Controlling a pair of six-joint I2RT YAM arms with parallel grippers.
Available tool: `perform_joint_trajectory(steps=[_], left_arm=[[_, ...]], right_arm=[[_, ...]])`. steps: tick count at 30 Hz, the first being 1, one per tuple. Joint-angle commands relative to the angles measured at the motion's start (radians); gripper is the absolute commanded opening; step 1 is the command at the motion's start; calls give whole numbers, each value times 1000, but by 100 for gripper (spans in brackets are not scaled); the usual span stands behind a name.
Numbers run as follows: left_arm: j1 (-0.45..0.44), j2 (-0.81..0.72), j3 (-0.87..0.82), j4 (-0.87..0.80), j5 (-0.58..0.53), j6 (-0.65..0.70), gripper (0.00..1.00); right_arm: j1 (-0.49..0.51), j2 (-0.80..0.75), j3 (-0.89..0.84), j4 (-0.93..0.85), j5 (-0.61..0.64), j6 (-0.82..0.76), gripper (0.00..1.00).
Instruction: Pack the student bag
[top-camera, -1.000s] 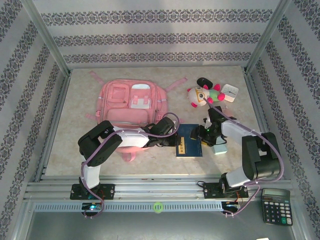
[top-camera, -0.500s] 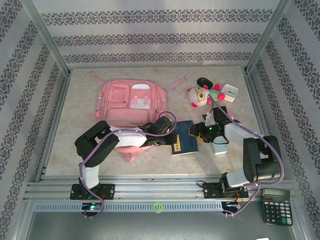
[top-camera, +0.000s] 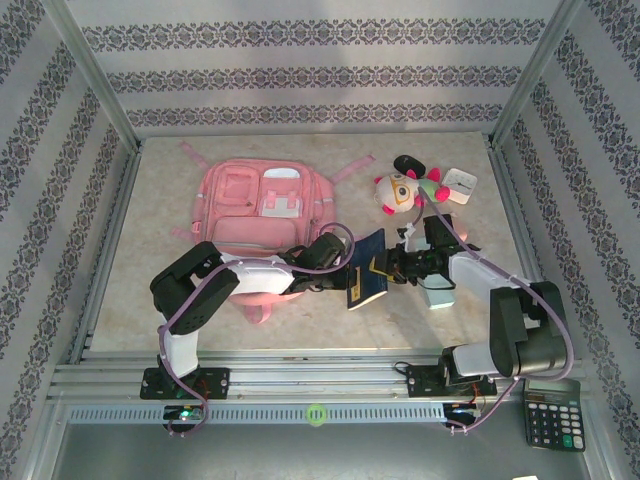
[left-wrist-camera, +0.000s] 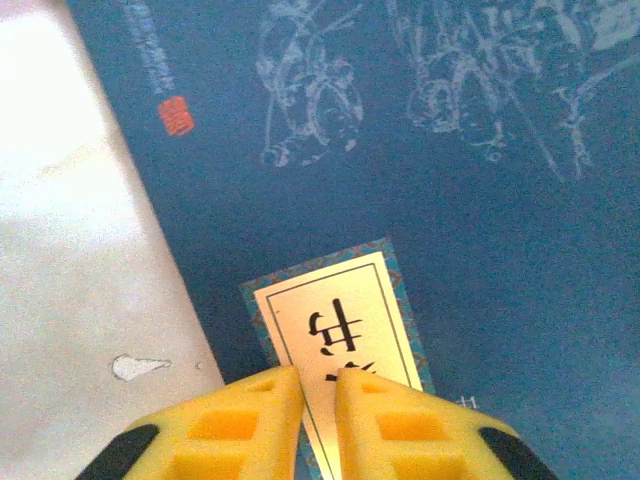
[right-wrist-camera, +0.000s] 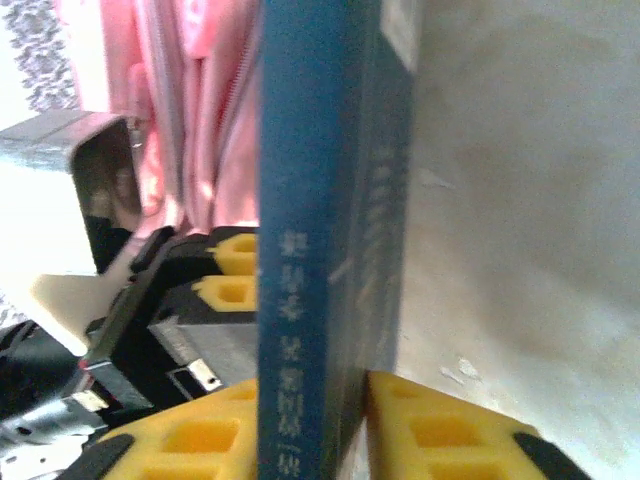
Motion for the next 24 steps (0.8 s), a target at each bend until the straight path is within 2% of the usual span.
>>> perform_joint_trajectory(steps=[1, 2, 3, 6, 8, 10, 12, 16, 18, 20, 24], left_arm=[[-22, 0, -43, -108, -39, 44, 25], [-21, -26, -42, -127, -55, 61, 29], [-20, -55, -41, -138, -70, 78, 33], [-12, -176, -40, -187, -124, 162, 43], [1, -277, -39, -207, -132, 274, 49], [23, -377, -40, -220, -105, 395, 56], [55, -488, -44, -229, -17, 553, 61], [106, -689, -25, -350, 242, 971, 75], [108, -757, 2, -473, 292, 1187, 78], [110, -791, 55, -628, 288, 1375, 77], [119, -786, 162, -857, 201, 1521, 78]], right_arm=[[4, -76, 12, -113, 85, -36, 9], [4, -98, 25, -138, 107, -48, 2], [4, -118, 37, -163, 133, -63, 0], [6, -201, 82, -244, 188, -120, 0], [11, -268, 119, -277, 184, -164, 0], [29, -329, 153, -297, 178, -222, 0], [63, -383, 191, -326, 183, -314, 0], [184, -458, 274, -395, 231, -554, 0], [262, -475, 310, -421, 260, -693, 0], [365, -476, 335, -433, 328, -815, 0], [522, -447, 369, -490, 439, -1021, 0]])
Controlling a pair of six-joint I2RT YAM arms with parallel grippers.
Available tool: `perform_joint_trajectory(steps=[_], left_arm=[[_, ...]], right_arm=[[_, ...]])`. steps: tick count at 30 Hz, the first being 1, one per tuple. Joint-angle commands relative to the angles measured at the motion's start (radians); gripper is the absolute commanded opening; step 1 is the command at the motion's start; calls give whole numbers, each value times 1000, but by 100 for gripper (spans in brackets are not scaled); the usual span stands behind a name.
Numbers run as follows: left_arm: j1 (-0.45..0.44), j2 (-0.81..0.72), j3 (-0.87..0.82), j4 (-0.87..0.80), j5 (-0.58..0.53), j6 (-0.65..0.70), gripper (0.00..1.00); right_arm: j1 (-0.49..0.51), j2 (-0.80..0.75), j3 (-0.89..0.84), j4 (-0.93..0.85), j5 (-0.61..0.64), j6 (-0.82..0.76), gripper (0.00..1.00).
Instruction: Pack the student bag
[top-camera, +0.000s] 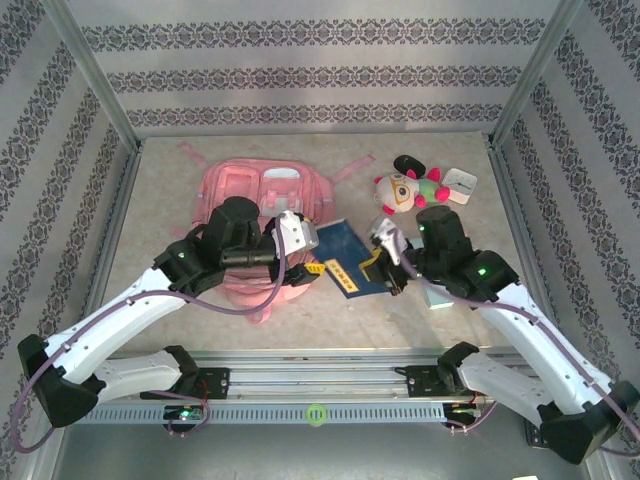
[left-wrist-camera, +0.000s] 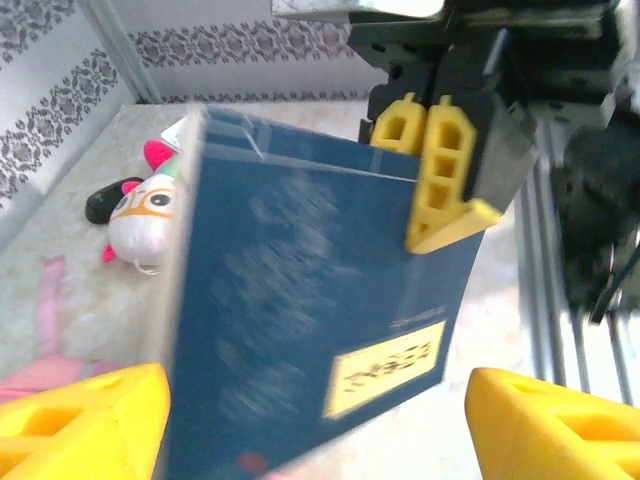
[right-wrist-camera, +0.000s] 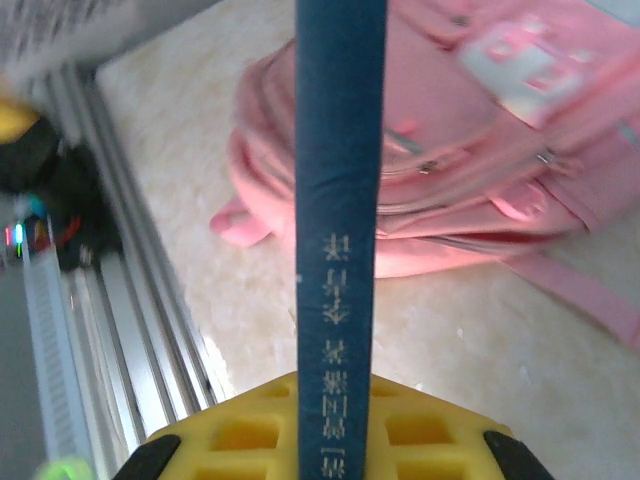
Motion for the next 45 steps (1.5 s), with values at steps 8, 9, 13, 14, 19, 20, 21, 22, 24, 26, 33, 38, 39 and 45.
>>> perform_joint_trajectory(steps=[8, 9, 13, 14, 19, 20, 21, 22, 24, 26, 33, 38, 39, 45], left_arm=[[16, 19, 45, -328, 90, 302, 77], [16, 26, 49, -335, 114, 304, 77], [15, 45, 60, -344, 166, 299, 72], [16, 61, 63, -341, 184, 298, 66], [47, 54, -14, -174, 197, 199, 0], [76, 41, -30, -127, 229, 158, 0], [113, 25, -56, -64, 288, 103, 0], [149, 11, -85, 11, 353, 47, 0], [201, -22, -166, 259, 483, -126, 0], [209, -46, -248, 509, 524, -287, 0], [214, -31, -327, 821, 591, -469, 0], [223, -28, -331, 871, 584, -513, 0], [228, -26, -330, 863, 576, -513, 2], [241, -82, -210, 308, 367, -168, 80]], right_arm=[[185, 100, 94, -50, 136, -431, 0], [185, 111, 104, -47, 128, -437, 0], [186, 140, 124, -43, 112, -449, 0], [186, 155, 136, -36, 94, -454, 0], [177, 142, 131, 51, 61, -410, 4], [165, 122, 113, 74, 54, -395, 16], [129, 89, 79, 108, 30, -364, 29], [91, 55, 36, 158, -12, -328, 37], [-25, -30, -69, 294, -152, -216, 46], [-138, -119, -186, 479, -281, -71, 47], [-305, -217, -375, 836, -518, 249, 52], [-329, -206, -412, 933, -627, 337, 44], [-332, -207, -414, 934, -635, 339, 26], [-295, -216, -295, 509, -404, 48, 0]])
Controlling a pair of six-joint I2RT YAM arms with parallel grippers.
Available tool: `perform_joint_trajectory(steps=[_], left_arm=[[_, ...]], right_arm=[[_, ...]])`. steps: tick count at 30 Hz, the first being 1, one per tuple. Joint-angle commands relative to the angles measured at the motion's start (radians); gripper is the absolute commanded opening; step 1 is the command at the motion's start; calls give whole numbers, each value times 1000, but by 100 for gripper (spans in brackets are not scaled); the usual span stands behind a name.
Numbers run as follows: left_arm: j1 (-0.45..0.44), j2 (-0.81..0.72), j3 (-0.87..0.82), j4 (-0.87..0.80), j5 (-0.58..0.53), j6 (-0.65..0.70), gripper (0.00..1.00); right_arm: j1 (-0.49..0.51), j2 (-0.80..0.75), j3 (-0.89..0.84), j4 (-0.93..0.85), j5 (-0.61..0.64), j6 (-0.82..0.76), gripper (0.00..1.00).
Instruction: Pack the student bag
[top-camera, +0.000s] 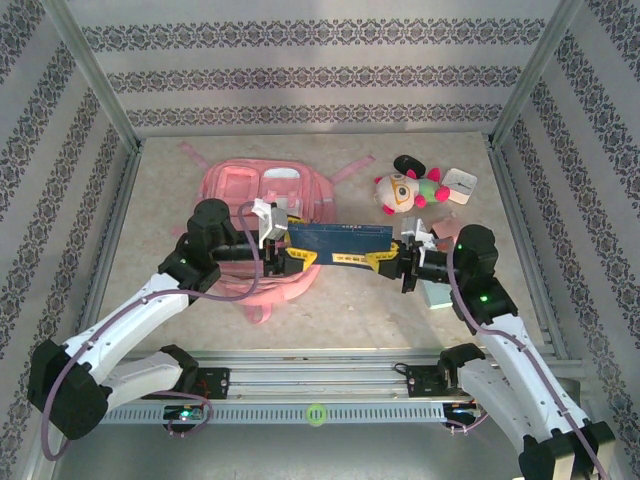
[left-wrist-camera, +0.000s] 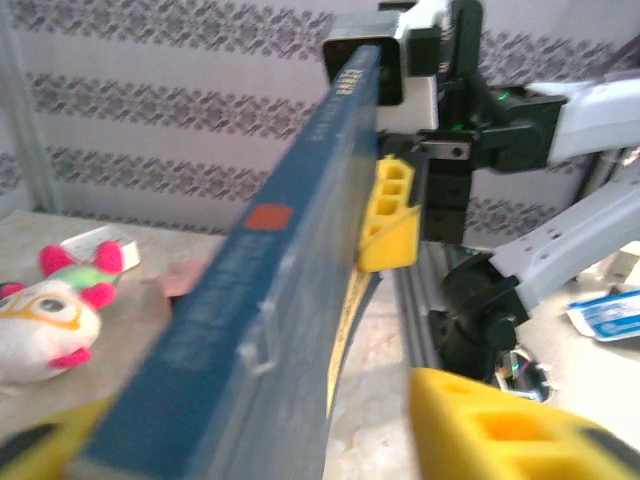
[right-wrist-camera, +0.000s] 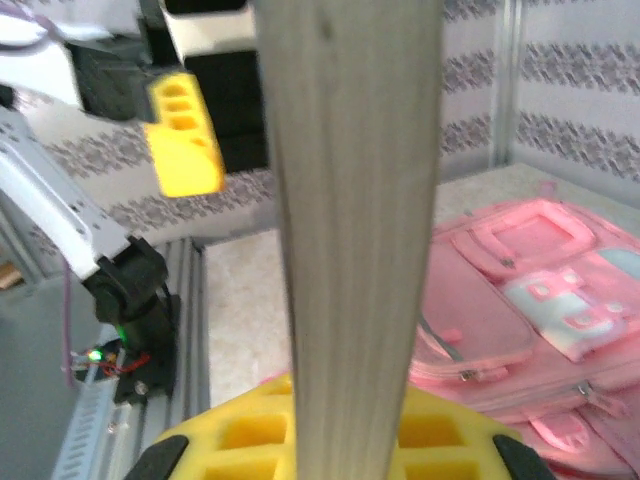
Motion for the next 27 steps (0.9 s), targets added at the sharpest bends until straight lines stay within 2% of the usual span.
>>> perform_joint_trajectory(steps=[1, 3, 5, 8, 15, 21, 25, 27], left_arm=[[13, -59, 126, -390, -162, 279, 82], [11, -74, 207, -596, -271, 438, 84], [10, -63, 275, -728, -315, 535, 84], [-4, -29, 334, -861, -318, 627, 84], [-96, 52, 356, -949, -311, 707, 84], [-142, 104, 316, -860, -353, 666, 83], [-144, 118, 265, -737, -377, 607, 70], [-144, 126, 253, -700, -386, 577, 50]], right_arm=[[63, -7, 131, -365, 229, -282, 0], [184, 32, 197, -553, 519, -431, 0], [284, 87, 242, -639, 694, -513, 0], [393, 173, 294, -676, 790, -577, 0], [508, 325, 397, -654, 800, -626, 0], [538, 386, 450, -626, 748, -636, 0], [544, 394, 470, -607, 719, -636, 0], [543, 378, 470, -585, 714, -631, 0]])
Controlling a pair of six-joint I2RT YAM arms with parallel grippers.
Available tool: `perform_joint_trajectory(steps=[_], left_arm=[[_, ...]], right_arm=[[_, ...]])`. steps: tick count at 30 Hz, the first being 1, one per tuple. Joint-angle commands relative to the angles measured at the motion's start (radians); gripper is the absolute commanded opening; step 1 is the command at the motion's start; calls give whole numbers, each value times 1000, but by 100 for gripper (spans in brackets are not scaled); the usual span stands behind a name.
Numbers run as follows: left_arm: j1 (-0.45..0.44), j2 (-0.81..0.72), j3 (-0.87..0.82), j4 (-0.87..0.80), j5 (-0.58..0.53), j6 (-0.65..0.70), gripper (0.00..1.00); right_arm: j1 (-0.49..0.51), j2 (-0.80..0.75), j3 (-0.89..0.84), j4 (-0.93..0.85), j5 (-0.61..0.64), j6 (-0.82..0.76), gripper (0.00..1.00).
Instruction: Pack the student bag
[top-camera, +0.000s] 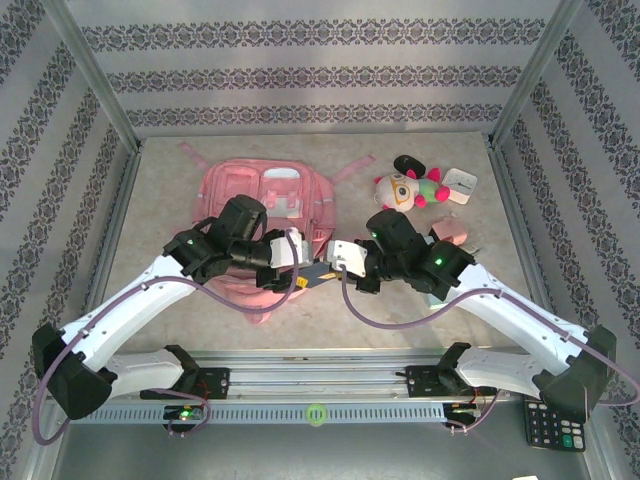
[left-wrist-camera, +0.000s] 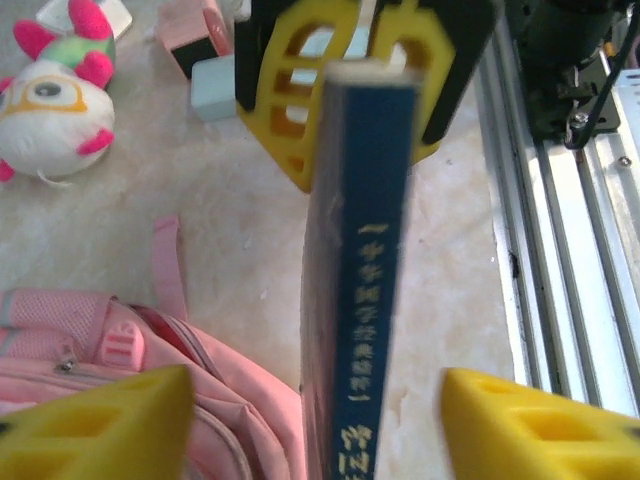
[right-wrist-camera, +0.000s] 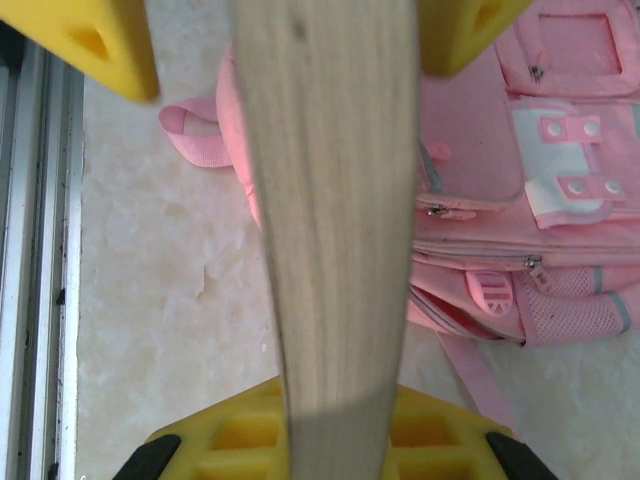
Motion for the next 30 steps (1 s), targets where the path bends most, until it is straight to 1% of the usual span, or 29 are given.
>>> perform_joint_trajectory(steps=[1, 2, 3, 4, 5, 6, 7, 8, 10, 12, 13, 15, 18, 20, 24, 26, 27, 28, 29, 30], left_arm=[[-11, 10, -23, 107, -14, -43, 33], [-11, 5, -32, 132, -23, -72, 14], [-5, -8, -47, 173, -30, -118, 2], [12, -30, -67, 216, 15, -166, 0], [30, -50, -85, 263, 91, -211, 0], [49, -75, -114, 343, 166, -289, 0], [64, -97, -144, 421, 223, -357, 0], [76, -124, -180, 518, 262, -440, 0], [89, -168, -269, 768, 305, -620, 0], [92, -183, -327, 960, 333, -741, 0], [93, -182, -341, 1020, 343, -784, 0], [94, -175, -344, 1078, 365, -829, 0], [95, -149, -342, 1165, 399, -892, 0], [96, -137, -343, 1191, 399, -906, 0], [96, -113, -342, 1246, 408, -938, 0], [96, -95, -334, 1251, 423, -946, 0], [96, -89, -334, 1258, 425, -953, 0], [96, -83, -338, 1279, 421, -963, 0], [96, -79, -342, 1295, 417, -971, 2], [101, -77, -346, 1300, 405, -976, 6]], right_arm=[[0, -34, 28, 87, -42, 5, 0], [-14, -55, 11, 115, -47, 23, 6], [-42, -82, -14, 147, -63, 50, 21], [-84, -125, -50, 190, -99, 88, 36], [-129, -163, -93, 240, -145, 137, 44], [-182, -210, -151, 316, -209, 210, 51], [-238, -252, -207, 392, -264, 281, 54], [-288, -299, -268, 487, -321, 358, 61], [-357, -366, -371, 668, -436, 495, 67], [-401, -381, -415, 773, -525, 595, 71], [-414, -377, -422, 798, -568, 634, 71], [-422, -363, -431, 847, -634, 696, 72], [-418, -325, -459, 1015, -722, 817, 71], [-410, -297, -459, 1083, -781, 869, 71], [-381, -267, -443, 1097, -819, 885, 69], [-372, -252, -439, 1115, -825, 905, 66], [-364, -240, -431, 1118, -835, 913, 62], [-356, -227, -422, 1118, -845, 913, 52], [-351, -217, -417, 1118, -850, 914, 40], [-350, -209, -415, 1119, -850, 913, 19]])
